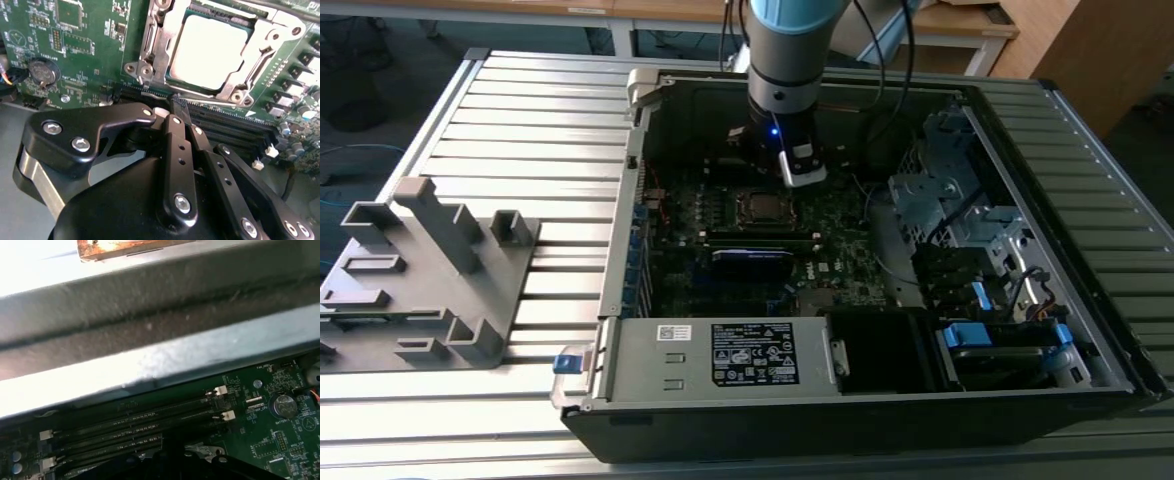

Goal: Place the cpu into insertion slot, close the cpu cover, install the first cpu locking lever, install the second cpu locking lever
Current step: 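Install the first cpu locking lever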

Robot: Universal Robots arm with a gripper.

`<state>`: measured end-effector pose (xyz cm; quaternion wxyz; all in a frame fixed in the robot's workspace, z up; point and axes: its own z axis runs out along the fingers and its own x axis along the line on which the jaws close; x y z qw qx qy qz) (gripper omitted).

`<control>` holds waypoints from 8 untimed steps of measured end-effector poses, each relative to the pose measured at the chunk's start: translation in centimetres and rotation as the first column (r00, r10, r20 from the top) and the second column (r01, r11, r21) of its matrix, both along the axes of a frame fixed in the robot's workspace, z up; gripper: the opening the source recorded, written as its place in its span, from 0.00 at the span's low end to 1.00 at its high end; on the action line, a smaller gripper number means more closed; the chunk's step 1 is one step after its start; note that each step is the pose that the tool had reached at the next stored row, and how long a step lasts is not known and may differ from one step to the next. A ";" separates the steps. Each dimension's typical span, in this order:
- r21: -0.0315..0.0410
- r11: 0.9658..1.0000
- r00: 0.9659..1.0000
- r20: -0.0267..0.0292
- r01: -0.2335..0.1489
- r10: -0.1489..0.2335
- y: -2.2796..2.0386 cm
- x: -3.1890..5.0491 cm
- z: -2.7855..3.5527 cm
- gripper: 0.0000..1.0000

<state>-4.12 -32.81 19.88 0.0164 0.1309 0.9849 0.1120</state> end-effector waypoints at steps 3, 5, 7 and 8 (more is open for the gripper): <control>0.001 1.000 1.000 0.000 0.000 0.000 0.00 0.00 0.07 0.11; 0.004 1.000 1.000 0.000 0.001 -0.001 0.00 0.00 0.07 0.11; 0.006 1.000 1.000 0.001 0.001 -0.001 0.00 0.00 0.01 0.11; 0.006 1.000 1.000 0.001 0.001 -0.001 0.00 0.00 -0.01 0.11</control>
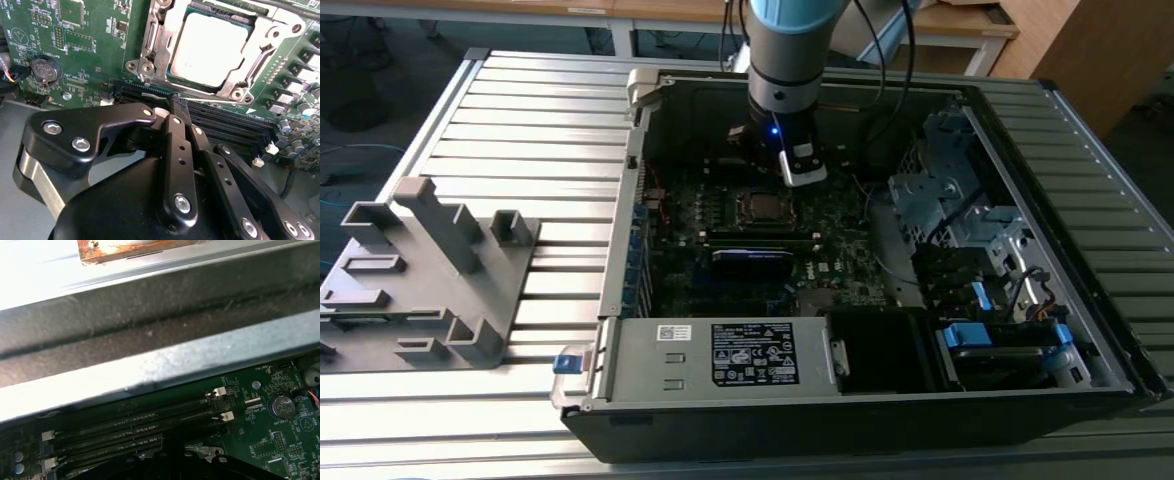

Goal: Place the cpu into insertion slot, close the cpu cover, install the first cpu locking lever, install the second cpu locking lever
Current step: 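Install the first cpu locking lever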

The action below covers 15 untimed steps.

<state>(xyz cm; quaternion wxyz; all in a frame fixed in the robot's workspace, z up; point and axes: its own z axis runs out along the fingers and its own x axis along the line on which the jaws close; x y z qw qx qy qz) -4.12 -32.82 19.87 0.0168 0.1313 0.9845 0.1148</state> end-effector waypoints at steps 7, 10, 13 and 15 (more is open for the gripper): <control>0.005 1.000 1.000 0.004 0.000 0.000 0.01 -0.01 -0.07 0.11; 0.005 1.000 1.000 0.004 0.000 0.000 0.00 0.00 -0.09 0.11; 0.005 1.000 1.000 0.004 0.000 0.000 -0.01 0.00 -0.12 0.11; 0.003 1.000 1.000 0.004 0.000 0.000 0.00 0.00 -0.15 0.11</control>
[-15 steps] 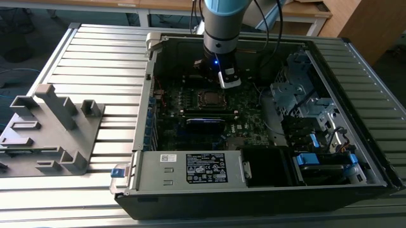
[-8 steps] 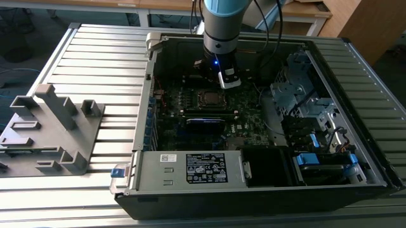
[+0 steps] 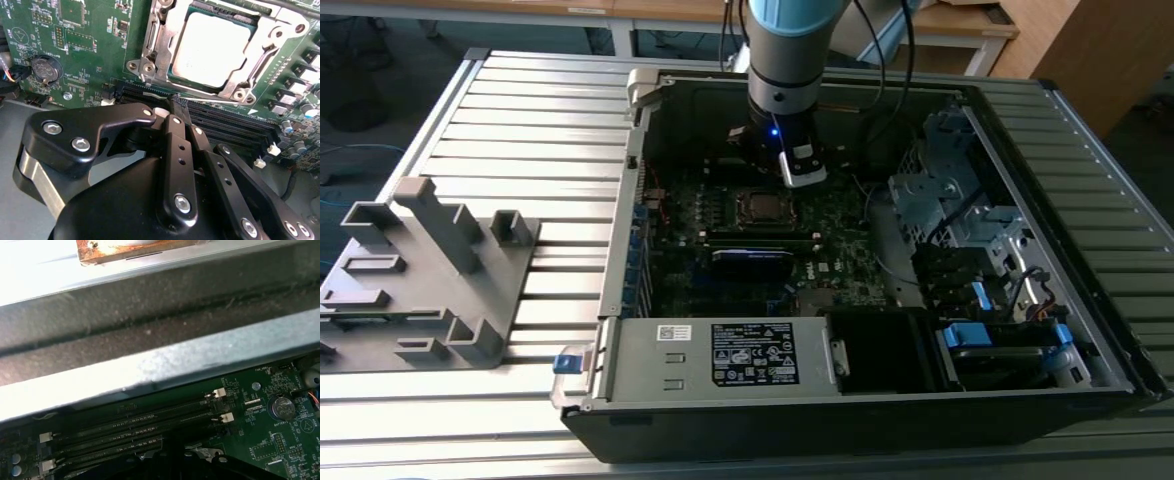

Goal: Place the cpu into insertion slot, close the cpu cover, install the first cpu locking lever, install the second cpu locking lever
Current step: 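Install the first cpu locking lever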

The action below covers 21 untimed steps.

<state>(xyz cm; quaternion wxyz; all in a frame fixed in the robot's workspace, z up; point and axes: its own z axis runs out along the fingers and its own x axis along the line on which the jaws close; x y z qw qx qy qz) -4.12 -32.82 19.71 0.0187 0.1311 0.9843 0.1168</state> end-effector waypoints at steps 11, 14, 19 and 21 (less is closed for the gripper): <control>-0.005 1.000 1.000 0.001 0.000 0.000 -0.05 0.00 -0.15 0.11; -0.009 1.000 1.000 0.000 0.000 0.000 -0.11 0.00 -0.16 0.11; -0.014 1.000 1.000 0.000 0.000 0.000 -0.18 0.00 -0.22 0.11; -0.017 1.000 1.000 0.000 0.000 0.000 -0.22 0.00 -0.25 0.11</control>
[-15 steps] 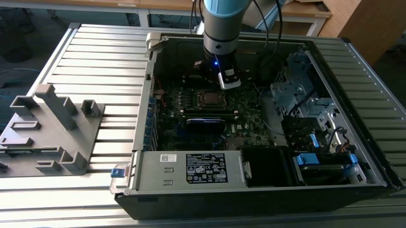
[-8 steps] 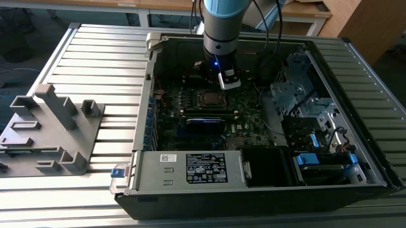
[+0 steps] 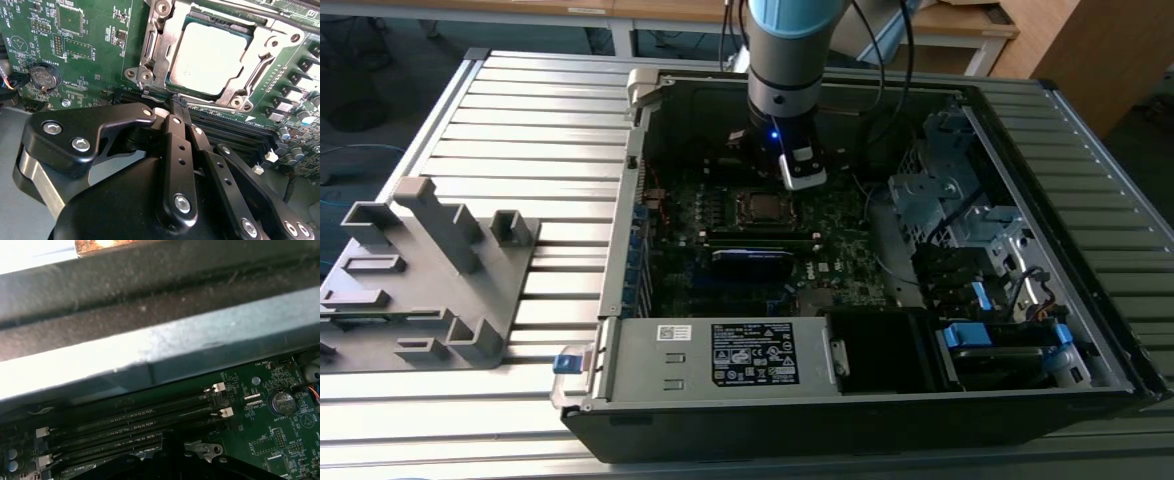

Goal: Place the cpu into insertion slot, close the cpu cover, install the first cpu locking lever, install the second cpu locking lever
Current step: 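Install the first cpu locking lever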

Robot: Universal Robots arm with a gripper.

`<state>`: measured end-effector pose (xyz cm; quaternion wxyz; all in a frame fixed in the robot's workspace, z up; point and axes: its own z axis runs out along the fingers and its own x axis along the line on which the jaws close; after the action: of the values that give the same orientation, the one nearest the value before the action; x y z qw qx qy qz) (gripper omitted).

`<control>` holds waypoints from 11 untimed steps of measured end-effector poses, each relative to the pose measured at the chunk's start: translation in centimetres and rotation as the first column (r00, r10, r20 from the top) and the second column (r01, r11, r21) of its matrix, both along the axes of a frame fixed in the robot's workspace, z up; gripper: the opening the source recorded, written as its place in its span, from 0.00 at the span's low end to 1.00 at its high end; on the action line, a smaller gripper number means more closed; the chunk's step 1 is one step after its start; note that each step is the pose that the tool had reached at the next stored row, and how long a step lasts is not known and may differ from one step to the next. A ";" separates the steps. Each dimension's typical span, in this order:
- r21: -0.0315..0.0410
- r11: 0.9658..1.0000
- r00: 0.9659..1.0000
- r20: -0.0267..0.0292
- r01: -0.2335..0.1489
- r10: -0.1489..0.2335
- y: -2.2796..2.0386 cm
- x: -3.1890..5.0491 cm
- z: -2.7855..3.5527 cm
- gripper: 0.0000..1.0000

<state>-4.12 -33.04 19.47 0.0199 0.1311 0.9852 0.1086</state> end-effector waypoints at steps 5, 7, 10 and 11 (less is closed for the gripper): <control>-0.003 1.000 1.000 0.000 0.000 0.000 -0.03 0.00 -0.04 0.11; -0.002 1.000 1.000 0.000 0.000 0.000 -0.04 0.00 -0.01 0.11; -0.001 1.000 1.000 0.000 0.000 0.000 -0.03 0.00 0.19 0.11; -0.001 1.000 1.000 0.000 0.000 0.000 -0.03 0.00 0.26 0.11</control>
<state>-4.11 -33.07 19.72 0.0200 0.1310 0.9853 0.1081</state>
